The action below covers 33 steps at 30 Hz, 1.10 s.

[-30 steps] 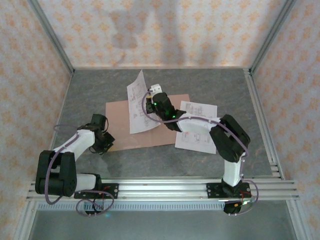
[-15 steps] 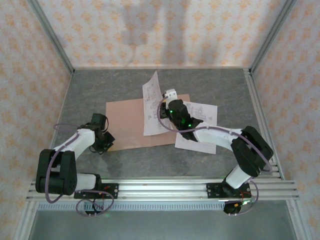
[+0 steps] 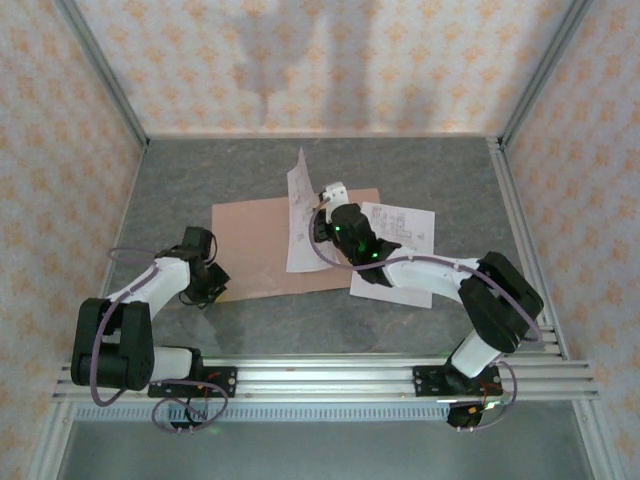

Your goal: Put the files into the folder

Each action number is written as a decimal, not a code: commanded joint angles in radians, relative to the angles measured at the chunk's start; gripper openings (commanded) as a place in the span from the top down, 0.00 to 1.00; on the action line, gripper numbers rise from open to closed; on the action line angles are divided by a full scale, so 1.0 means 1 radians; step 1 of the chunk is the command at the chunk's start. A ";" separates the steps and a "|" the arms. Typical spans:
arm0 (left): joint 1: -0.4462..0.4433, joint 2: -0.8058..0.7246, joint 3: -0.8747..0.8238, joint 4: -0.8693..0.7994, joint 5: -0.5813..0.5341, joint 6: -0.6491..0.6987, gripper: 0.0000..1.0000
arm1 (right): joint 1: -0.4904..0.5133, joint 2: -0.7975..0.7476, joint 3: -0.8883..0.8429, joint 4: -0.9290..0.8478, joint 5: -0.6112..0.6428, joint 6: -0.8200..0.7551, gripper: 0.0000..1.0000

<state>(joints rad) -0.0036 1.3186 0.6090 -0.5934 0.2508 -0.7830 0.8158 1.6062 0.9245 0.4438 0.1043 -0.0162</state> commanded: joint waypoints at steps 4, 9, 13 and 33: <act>0.009 0.019 0.007 -0.018 -0.022 0.019 0.95 | 0.011 0.002 -0.006 0.029 -0.010 0.031 1.00; 0.008 0.016 0.009 -0.020 -0.019 0.018 0.95 | 0.017 0.008 -0.010 0.032 -0.012 0.038 1.00; 0.008 0.012 0.007 -0.023 -0.021 0.019 0.95 | 0.017 0.011 -0.009 0.035 -0.023 0.054 1.00; 0.008 0.043 0.012 0.001 -0.014 0.065 0.96 | -0.017 0.127 0.004 0.117 -0.137 0.243 1.00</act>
<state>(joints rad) -0.0036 1.3319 0.6178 -0.5911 0.2531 -0.7521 0.8101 1.6985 0.9184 0.5236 0.0078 0.1814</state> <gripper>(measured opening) 0.047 0.052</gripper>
